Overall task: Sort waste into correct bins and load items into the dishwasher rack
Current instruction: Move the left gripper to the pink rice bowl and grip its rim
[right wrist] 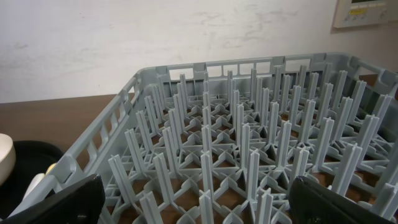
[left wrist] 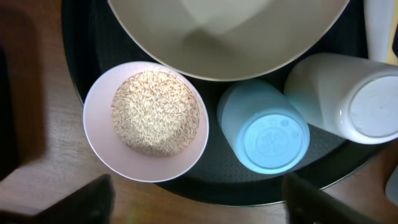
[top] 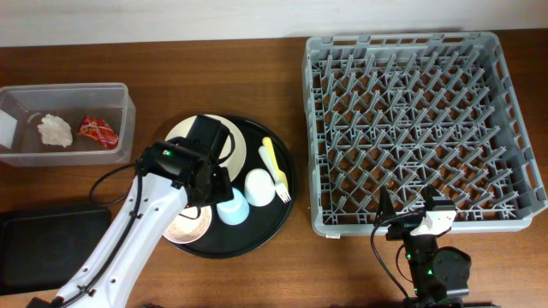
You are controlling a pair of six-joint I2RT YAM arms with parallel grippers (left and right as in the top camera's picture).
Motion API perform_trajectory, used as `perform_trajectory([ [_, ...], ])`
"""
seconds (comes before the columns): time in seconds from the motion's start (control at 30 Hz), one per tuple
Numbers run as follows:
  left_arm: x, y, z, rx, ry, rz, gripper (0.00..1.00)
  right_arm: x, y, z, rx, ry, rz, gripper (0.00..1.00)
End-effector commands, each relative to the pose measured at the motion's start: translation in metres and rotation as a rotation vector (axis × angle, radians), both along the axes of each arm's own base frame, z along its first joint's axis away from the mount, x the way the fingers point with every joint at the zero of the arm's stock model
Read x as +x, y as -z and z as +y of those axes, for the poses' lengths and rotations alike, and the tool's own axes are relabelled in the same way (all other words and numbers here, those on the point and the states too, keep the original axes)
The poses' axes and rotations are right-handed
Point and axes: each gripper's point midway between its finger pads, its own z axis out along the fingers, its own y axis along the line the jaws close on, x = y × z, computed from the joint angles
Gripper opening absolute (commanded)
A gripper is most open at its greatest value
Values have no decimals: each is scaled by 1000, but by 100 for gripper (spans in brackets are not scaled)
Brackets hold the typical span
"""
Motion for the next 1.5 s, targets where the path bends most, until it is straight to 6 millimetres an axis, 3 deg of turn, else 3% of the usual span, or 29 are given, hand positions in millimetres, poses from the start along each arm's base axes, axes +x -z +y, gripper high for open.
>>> perform_trajectory([
  [0.0,2,-1,12,-14,-46,2,99,0,3,-3,6,19,7,98],
  [0.07,-2,0,14,-14,-51,19,98,0,3,-3,6,19,7,98],
  [0.1,-4,0,17,4,-51,23,92,0,3,-3,6,19,7,98],
  [0.23,-11,0,26,51,-55,48,60,0,3,-3,6,19,7,98],
  [0.47,-17,7,19,15,-52,78,57,0,3,-3,6,19,7,98],
  [0.73,-16,58,13,-29,-56,61,57,0,3,-3,6,19,7,98],
  [1.0,-2,62,9,-45,-63,10,56,0,3,-3,6,19,7,98],
  [1.23,5,81,8,-35,-86,43,53,0,3,-3,6,19,7,98],
  [1.47,11,81,16,-59,-132,34,53,0,3,-3,6,19,7,98],
])
